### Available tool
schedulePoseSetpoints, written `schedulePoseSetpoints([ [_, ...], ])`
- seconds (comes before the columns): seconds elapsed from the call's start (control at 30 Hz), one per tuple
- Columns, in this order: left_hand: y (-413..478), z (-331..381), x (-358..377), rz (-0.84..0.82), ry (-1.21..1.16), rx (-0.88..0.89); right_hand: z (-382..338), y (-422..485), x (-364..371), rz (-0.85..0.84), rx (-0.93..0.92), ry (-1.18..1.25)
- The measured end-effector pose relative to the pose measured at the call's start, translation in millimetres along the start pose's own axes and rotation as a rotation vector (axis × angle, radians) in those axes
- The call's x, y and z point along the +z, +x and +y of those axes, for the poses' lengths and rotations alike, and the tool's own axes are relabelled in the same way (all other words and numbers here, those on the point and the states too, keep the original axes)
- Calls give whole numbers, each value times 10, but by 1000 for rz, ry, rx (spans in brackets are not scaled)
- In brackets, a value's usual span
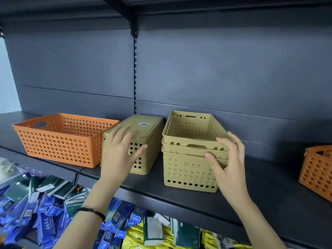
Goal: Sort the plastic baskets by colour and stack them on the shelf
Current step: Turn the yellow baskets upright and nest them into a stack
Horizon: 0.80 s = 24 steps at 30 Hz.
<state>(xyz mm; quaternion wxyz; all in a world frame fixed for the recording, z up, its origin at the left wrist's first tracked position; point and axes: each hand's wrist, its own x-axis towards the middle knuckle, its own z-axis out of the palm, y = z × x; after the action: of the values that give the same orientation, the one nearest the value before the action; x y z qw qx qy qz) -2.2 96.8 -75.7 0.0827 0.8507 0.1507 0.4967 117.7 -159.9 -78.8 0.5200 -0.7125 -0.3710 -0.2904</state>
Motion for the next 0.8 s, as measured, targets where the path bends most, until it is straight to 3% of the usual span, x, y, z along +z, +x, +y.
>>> schedulePoseSetpoints([
  [0.17, 5, -238, 89, -303, 196, -148, 16, -2, 1, 18, 12, -1],
  [0.33, 121, -333, 44, -338, 339, -46, 29, 9, -67, 19, 13, 10],
  [0.47, 240, -337, -79, -281, 448, 233, 65, 29, -132, -3, 21, 10],
  [0.57, 220, -302, -73, -330, 459, 360, 104, 29, -169, -8, 26, 3],
  [0.8, 222, -256, -142, -382, 448, 378, 110, 26, -257, -9, 16, 14],
])
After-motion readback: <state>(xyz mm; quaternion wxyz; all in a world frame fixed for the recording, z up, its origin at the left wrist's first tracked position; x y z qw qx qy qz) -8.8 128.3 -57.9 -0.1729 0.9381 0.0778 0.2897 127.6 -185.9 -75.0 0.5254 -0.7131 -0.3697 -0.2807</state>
